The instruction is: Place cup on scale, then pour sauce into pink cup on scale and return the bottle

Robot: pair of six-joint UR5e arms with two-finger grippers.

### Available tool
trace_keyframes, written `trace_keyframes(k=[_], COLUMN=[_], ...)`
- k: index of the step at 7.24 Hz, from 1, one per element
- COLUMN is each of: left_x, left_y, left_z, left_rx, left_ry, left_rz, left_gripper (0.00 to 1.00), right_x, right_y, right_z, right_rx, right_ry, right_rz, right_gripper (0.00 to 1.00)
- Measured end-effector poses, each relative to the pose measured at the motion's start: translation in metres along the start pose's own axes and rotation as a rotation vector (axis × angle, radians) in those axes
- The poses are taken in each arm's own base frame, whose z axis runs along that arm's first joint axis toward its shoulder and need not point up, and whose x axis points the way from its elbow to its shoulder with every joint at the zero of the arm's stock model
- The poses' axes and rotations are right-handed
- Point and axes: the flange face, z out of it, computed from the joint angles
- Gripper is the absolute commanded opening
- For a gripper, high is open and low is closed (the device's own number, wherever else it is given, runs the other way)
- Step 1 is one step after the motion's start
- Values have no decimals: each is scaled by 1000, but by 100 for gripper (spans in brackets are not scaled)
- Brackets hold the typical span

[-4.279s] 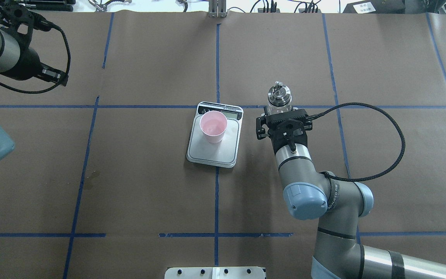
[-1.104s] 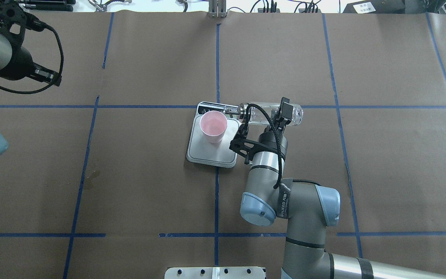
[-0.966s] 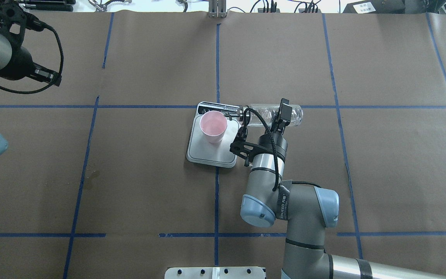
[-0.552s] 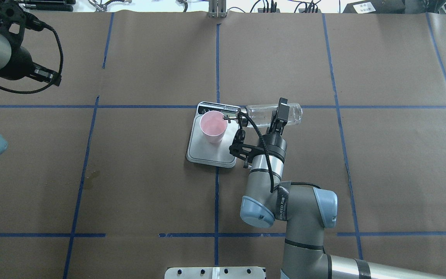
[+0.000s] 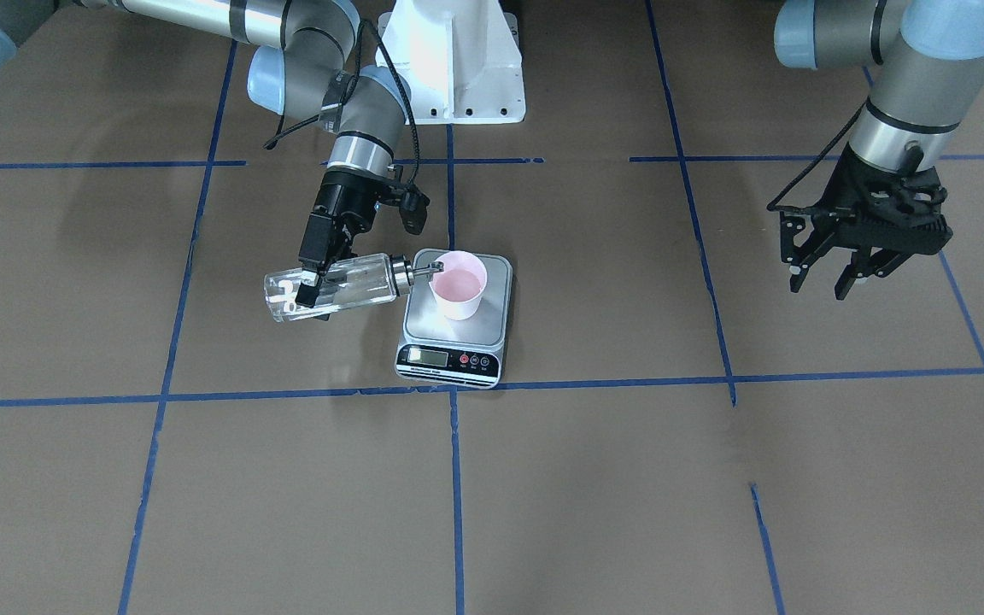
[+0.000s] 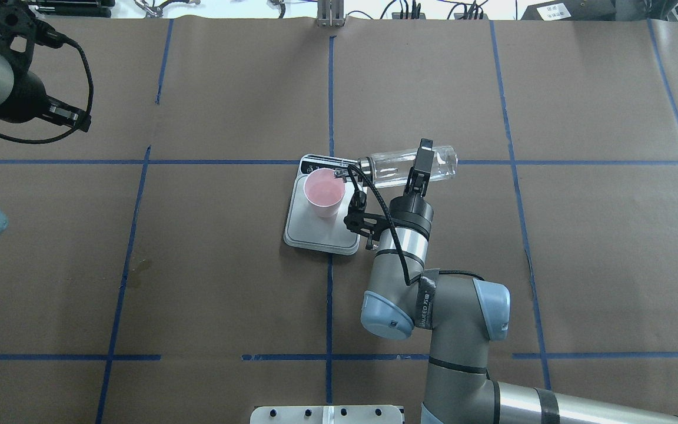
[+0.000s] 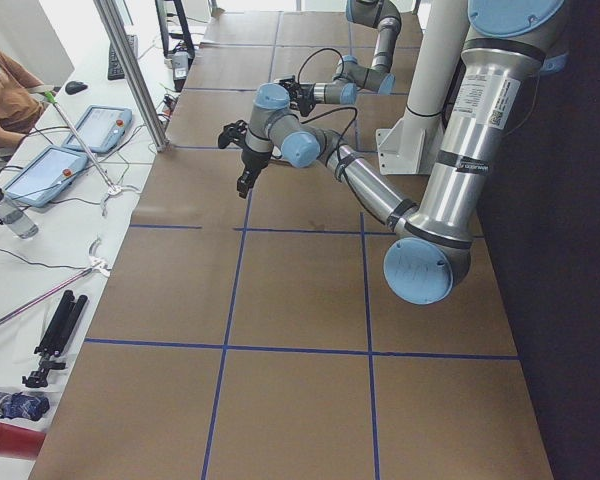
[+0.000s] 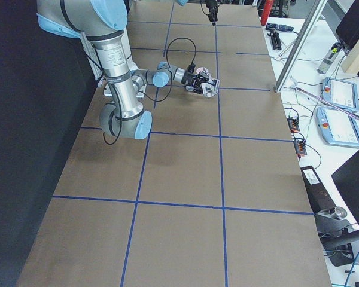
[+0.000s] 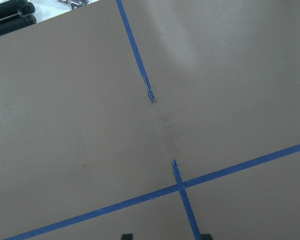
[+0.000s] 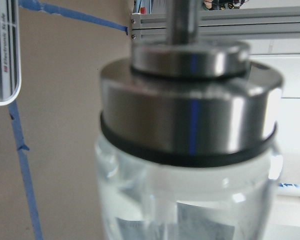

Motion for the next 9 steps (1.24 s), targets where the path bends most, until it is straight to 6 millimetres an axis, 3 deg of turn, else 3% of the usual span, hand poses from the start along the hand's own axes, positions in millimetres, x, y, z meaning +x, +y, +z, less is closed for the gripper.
trace_keyframes(k=[9], left_x=[4], left_y=[2], left_z=[-5], left_rx=[-1], left_ry=[19], left_rz=[-5], left_gripper=[55], right_x=[24], right_y=[-3], right_z=[10], right_rx=[-11], right_ry=[59], right_rz=[-307], right_gripper=[0])
